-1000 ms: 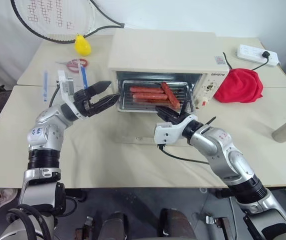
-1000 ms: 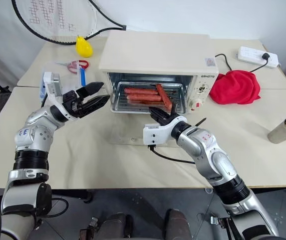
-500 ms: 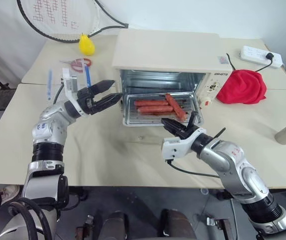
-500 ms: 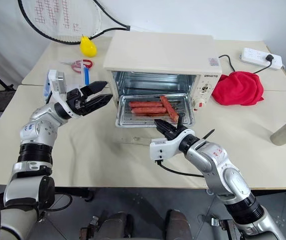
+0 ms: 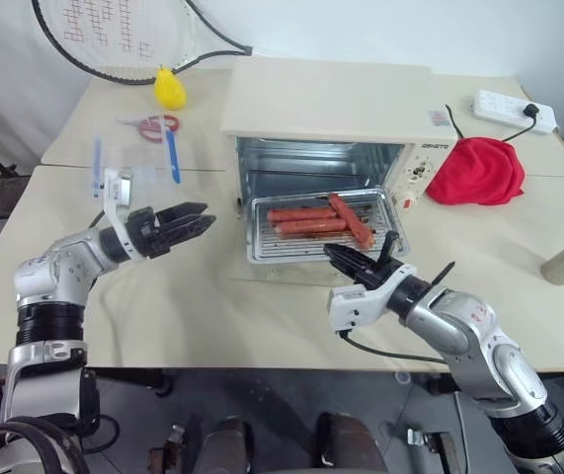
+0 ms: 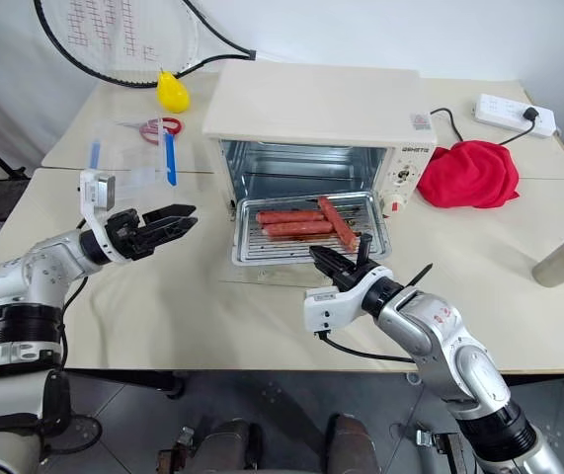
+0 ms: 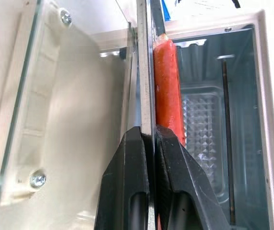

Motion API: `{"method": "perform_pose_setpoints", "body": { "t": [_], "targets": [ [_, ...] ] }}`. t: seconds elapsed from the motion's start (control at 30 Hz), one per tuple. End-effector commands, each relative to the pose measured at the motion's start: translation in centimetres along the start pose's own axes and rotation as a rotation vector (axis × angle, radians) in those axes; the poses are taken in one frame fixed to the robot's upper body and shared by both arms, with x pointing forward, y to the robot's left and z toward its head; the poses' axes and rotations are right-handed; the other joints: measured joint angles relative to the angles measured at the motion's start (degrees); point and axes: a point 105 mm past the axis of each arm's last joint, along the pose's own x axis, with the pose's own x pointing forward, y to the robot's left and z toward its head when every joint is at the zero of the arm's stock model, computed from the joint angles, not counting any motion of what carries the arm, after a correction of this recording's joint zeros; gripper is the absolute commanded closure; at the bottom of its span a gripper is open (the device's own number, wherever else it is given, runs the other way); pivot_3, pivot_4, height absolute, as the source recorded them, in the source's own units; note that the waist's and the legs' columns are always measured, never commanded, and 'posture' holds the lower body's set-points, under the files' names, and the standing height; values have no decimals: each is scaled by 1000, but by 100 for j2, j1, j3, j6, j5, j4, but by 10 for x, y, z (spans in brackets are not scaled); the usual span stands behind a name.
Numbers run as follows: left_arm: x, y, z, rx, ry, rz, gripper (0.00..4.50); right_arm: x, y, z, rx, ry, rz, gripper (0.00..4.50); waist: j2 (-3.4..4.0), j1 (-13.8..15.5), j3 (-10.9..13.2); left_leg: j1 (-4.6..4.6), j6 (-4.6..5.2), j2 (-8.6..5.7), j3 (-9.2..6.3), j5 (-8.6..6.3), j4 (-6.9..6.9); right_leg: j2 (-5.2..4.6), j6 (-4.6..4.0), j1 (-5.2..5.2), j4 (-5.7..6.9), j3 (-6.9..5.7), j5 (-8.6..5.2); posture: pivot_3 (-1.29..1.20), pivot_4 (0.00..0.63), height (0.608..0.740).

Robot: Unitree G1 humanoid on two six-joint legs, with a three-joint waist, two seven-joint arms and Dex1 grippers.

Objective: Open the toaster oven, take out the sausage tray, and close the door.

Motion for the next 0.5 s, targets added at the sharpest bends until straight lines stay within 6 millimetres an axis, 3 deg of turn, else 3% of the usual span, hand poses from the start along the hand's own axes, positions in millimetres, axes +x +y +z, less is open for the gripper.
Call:
{"method": "perform_pose_setpoints", "body": {
  "t": [0.03,0.2,0.3,0.4,0.5],
  "targets": [
    [4,-24,5,-128,38,-16,0,-12,-21,13,-64,-63,-82,4493,0,1,0,0,0,0,-3,0,4,0,0,3,0,1,0,0,150,740],
    [14,-47,-6,-278,86,-35,0,-17,-16,19,-79,-116,-59,4493,-1,-21,-1,4,0,2,-18,0,6,0,0,4,5,11,0,0,150,740],
    [20,-45,-5,-367,52,3,0,-14,-18,22,-75,-139,-65,4493,-1,-23,-1,5,0,2,-16,0,6,0,0,2,7,14,0,0,150,740],
    [24,-47,-24,-404,104,20,0,-8,-23,22,-79,-155,-82,4493,-2,-42,-2,8,0,1,-16,0,7,0,0,2,8,20,0,0,150,740],
    [23,-45,-26,-423,78,34,567,-6,-24,23,-81,-162,-79,4493,-3,-35,-2,14,-1,2,-19,0,3,1,0,1,10,26,0,0,150,740]
  ]
}}
